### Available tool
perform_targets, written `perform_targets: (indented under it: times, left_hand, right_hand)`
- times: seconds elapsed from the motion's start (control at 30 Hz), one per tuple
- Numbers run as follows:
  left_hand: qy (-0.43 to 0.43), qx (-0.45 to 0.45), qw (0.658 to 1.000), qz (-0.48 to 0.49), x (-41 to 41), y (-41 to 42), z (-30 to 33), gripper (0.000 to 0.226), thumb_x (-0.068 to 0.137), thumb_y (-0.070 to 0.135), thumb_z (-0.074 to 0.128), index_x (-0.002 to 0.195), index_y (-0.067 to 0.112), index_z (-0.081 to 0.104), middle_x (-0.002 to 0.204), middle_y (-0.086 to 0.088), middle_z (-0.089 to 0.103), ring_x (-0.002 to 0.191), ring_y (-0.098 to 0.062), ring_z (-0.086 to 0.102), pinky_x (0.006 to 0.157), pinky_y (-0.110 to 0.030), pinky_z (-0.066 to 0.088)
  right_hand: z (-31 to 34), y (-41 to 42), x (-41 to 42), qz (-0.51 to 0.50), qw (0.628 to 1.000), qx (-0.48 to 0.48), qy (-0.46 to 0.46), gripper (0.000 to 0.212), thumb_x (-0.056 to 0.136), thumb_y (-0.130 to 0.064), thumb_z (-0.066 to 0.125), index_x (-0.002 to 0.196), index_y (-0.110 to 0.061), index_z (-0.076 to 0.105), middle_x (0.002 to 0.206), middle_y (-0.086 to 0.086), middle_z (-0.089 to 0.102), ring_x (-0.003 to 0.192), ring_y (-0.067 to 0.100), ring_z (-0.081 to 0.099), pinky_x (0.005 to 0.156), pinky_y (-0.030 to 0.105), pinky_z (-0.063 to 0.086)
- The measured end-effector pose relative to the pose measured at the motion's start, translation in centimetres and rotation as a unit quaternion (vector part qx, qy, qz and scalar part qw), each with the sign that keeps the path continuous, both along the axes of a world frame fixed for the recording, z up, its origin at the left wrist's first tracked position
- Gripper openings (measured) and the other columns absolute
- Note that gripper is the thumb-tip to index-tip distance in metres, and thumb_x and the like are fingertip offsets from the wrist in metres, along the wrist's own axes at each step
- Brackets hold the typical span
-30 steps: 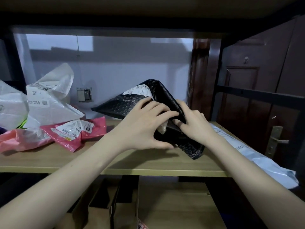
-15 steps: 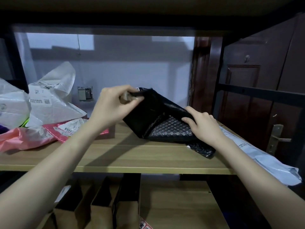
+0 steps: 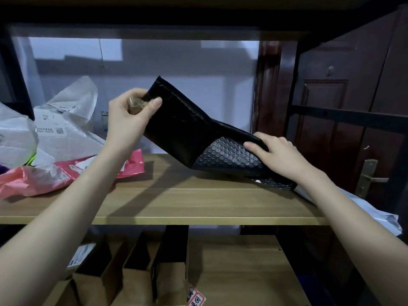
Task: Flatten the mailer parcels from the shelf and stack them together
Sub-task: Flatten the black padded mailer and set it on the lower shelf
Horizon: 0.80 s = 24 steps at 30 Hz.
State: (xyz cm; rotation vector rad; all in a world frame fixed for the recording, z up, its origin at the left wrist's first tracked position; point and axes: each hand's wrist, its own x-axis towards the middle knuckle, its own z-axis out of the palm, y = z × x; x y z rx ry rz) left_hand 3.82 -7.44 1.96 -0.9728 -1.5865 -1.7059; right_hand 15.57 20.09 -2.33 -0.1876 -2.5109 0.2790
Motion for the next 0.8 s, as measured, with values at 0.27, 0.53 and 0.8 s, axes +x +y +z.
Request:
perform_targets:
  times: [0.27, 0.53, 0.8]
  left_hand:
    - [-0.021, 0.044, 0.995, -0.083, 0.5, 0.6, -1.2, 0.023, 0.086, 0.01, 0.064, 0.076, 0.03, 0.066, 0.06, 0.017, 0.063, 0.06, 0.003, 0.055, 0.062, -0.012, 0.044]
    - [-0.014, -0.317, 0.926, -0.202, 1.1, -3.0, -2.1, 0.07, 0.069, 0.073, 0.059, 0.109, 0.016, 0.066, 0.113, 0.004, 0.069, 0.107, -0.008, 0.063, 0.085, -0.013, 0.047]
    - [-0.009, -0.312, 0.944, 0.107, 2.4, -0.4, -2.8, 0.043, 0.093, 0.054, 0.034, 0.088, 0.024, 0.066, 0.092, 0.008, 0.066, 0.087, -0.007, 0.058, 0.077, -0.029, 0.037]
  right_hand:
    - [0.8, 0.9, 0.6, 0.022, 0.997, -0.025, 0.071, 0.025, 0.096, -0.031, 0.045, 0.113, -0.024, 0.063, 0.101, 0.01, 0.071, 0.105, 0.038, 0.057, 0.09, 0.045, 0.045]
    - [0.3, 2.3, 0.9, 0.101, 0.992, -0.055, 0.053, 0.038, 0.096, -0.018, 0.048, 0.13, -0.034, 0.053, 0.124, -0.006, 0.063, 0.119, 0.016, 0.053, 0.103, 0.033, 0.04]
    - [0.4, 1.3, 0.8, 0.123, 0.978, -0.095, -0.136, 0.068, 0.074, -0.074, 0.028, 0.122, -0.035, 0.059, 0.129, -0.009, 0.056, 0.125, 0.011, 0.045, 0.107, 0.033, 0.032]
